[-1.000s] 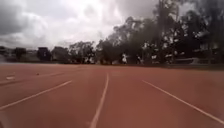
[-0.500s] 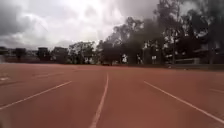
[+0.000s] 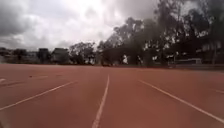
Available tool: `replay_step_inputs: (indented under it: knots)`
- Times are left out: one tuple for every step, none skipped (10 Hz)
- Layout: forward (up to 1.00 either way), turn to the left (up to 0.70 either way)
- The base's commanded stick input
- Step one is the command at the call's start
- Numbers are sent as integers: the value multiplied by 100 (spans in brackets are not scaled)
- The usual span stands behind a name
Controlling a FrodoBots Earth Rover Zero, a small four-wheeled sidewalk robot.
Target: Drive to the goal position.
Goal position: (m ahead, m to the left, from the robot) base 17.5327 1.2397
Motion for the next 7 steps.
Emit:
replay_step_inputs:
  knots:
    - [60,0]
    - [60,0]
    - [60,0]
    - [60,0]
    - [60,0]
    - [60,0]
    - [60,0]
